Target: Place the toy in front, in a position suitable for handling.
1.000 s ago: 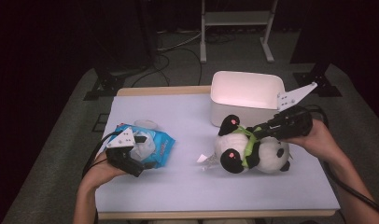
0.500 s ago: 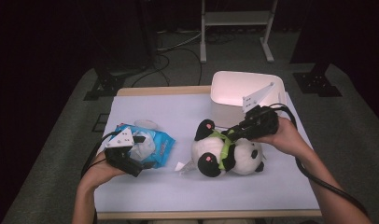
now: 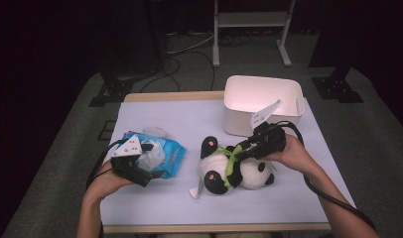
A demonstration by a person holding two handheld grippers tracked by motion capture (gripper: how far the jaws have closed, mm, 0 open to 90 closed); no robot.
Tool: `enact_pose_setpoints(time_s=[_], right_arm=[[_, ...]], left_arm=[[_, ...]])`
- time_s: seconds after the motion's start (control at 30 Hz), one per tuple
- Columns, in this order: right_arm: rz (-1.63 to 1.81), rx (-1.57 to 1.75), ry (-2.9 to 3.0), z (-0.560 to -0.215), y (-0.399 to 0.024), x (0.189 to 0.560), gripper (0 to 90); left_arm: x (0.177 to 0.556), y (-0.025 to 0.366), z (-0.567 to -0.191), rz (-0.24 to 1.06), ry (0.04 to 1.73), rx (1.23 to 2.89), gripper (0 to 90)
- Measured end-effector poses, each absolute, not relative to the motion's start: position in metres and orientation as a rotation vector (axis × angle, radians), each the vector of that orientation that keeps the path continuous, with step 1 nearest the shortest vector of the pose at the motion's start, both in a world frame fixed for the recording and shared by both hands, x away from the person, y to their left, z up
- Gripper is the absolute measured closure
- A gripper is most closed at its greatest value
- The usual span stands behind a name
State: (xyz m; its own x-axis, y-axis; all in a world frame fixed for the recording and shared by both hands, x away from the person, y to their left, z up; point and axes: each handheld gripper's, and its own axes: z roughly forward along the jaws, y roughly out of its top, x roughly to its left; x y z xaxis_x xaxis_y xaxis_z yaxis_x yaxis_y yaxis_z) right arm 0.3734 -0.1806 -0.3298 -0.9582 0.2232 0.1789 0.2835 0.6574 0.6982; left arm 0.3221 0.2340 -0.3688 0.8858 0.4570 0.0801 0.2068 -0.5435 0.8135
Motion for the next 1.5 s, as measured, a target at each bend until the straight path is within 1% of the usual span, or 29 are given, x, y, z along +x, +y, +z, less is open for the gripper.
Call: enact_pose_setpoints(time_s=[0.03, 0.07, 0.1, 0.17, 0.2, 0.3, 0.33, 0.43, 0.47, 0.67, 0.8, 0.93, 0.97, 1.0, 1.07, 1.13, 1.17, 1.2, 1.23, 1.27, 1.33, 1.4, 1.47, 1.5], right_arm=[[-1.204, -0.419, -2.784, -0.330, -0.183, 0.373, 55.2], [-1.204, -0.419, -2.784, -0.330, -0.183, 0.373, 55.2], [-1.232, -0.439, -2.795, -0.328, -0.190, 0.371, 49.4], [-1.244, -0.440, -2.797, -0.327, -0.194, 0.370, 47.8], [-1.257, -0.446, -2.800, -0.326, -0.203, 0.367, 42.5], [-1.265, -0.464, -2.816, -0.326, -0.213, 0.364, 39.9], [-1.258, -0.469, -2.845, -0.327, -0.222, 0.360, 35.7], [-1.259, -0.488, -2.851, -0.329, -0.230, 0.357, 34.4], [-1.288, -0.506, -2.838, -0.333, -0.242, 0.354, 33.6], [-1.302, -0.551, -2.834, -0.345, -0.260, 0.350, 30.2], [-1.300, -0.549, -2.837, -0.350, -0.263, 0.348, 28.7], [-1.301, -0.546, -2.817, -0.354, -0.267, 0.348, 27.4], [-1.301, -0.546, -2.817, -0.354, -0.267, 0.348, 27.4], [-1.288, -0.559, -2.837, -0.355, -0.269, 0.348, 26.6], [-1.293, -0.559, -2.828, -0.355, -0.270, 0.347, 26.7], [-1.287, -0.556, -2.832, -0.356, -0.271, 0.347, 26.7], [-1.287, -0.556, -2.832, -0.356, -0.271, 0.347, 26.7], [-1.285, -0.558, -2.835, -0.356, -0.272, 0.346, 26.7], [-1.282, -0.558, -2.840, -0.356, -0.273, 0.346, 26.7], [-1.285, -0.555, -2.840, -0.356, -0.273, 0.346, 26.7], [-1.296, -0.552, -2.836, -0.355, -0.274, 0.346, 26.7], [-1.295, -0.553, -2.842, -0.355, -0.275, 0.345, 26.7], [-1.296, -0.552, -2.843, -0.355, -0.275, 0.345, 26.7], [-1.299, -0.553, -2.844, -0.355, -0.276, 0.344, 26.7]], left_arm=[[0.322, 0.234, -0.369, 0.358, 0.478, 2.158, 3.6], [0.322, 0.234, -0.369, 0.358, 0.478, 2.158, 3.7], [0.322, 0.234, -0.369, 0.357, 0.476, 2.159, 3.8], [0.323, 0.233, -0.370, 0.355, 0.477, 2.160, 3.9], [0.323, 0.232, -0.370, 0.352, 0.473, 2.165, 3.9], [0.323, 0.231, -0.371, 0.348, 0.472, 2.179, 4.0], [0.324, 0.231, -0.370, 0.353, 0.469, 2.184, 4.1], [0.323, 0.230, -0.367, 0.356, 0.467, 2.189, 4.1], [0.323, 0.229, -0.365, 0.358, 0.461, 2.192, 4.1], [0.326, 0.228, -0.359, 0.372, 0.443, 2.216, 4.9], [0.332, 0.230, -0.354, 0.376, 0.444, 2.238, 5.0], [0.342, 0.235, -0.351, 0.346, 0.433, 2.251, 6.1], [0.342, 0.235, -0.351, 0.346, 0.433, 2.251, 7.1], [0.346, 0.237, -0.351, 0.353, 0.431, 2.258, 10.0], [0.349, 0.237, -0.354, 0.340, 0.429, 2.271, 10.2], [0.351, 0.237, -0.356, 0.332, 0.422, 2.281, 13.8], [0.353, 0.236, -0.358, 0.317, 0.418, 2.287, 13.8], [0.358, 0.235, -0.363, 0.302, 0.423, 2.309, 14.4], [0.358, 0.235, -0.363, 0.302, 0.423, 2.309, 17.1], [0.363, 0.235, -0.367, 0.270, 0.422, 2.345, 18.1], [0.369, 0.235, -0.370, 0.282, 0.455, 2.385, 18.2], [0.371, 0.235, -0.370, 0.280, 0.444, 2.386, 23.0], [0.372, 0.234, -0.369, 0.280, 0.458, 2.388, 23.9], [0.373, 0.234, -0.369, 0.271, 0.449, 2.397, 28.2]])
